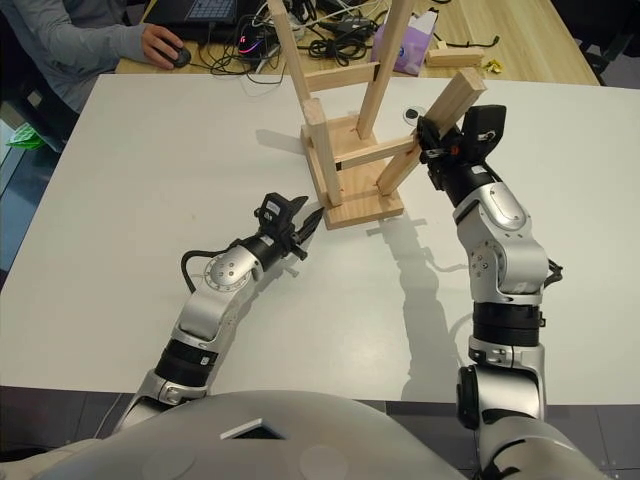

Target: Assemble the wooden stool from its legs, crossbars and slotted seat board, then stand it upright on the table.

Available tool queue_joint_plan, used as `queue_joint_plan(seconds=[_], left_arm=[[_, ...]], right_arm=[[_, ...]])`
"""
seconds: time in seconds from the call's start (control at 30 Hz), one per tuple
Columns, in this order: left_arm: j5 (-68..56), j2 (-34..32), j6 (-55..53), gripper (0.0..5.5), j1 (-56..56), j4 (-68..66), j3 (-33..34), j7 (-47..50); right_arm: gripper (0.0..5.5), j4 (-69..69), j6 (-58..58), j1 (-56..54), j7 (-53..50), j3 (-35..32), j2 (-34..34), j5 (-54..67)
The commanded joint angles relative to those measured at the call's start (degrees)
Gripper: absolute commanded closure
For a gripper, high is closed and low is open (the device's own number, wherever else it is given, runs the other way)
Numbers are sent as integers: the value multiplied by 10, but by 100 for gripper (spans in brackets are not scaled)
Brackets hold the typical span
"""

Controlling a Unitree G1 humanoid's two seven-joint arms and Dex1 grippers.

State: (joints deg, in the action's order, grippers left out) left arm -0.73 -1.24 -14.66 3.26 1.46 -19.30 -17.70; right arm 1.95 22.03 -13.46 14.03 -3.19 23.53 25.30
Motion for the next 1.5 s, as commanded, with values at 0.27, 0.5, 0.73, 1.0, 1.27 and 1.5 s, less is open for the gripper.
queue_joint_plan(seconds=[0.27,0.5,0.73,1.0,1.27,1.5], left_arm=[[1,1,-7,366,9,-1,2,0],[1,1,-7,366,12,-3,3,-3],[3,-1,-2,366,10,-7,3,-4],[4,-1,-3,366,9,-6,2,-3],[5,3,0,366,6,-11,-1,1],[5,7,6,366,6,-18,-4,4]], right_arm=[[437,-97,158,65,-19,16,-12,8],[443,-84,101,75,-7,83,32,-64],[400,-88,58,66,-11,37,6,-29],[293,-76,-5,58,-19,-10,-27,-29],[293,-31,-73,39,8,-70,-61,6],[293,-7,-69,33,45,-84,-72,27]])
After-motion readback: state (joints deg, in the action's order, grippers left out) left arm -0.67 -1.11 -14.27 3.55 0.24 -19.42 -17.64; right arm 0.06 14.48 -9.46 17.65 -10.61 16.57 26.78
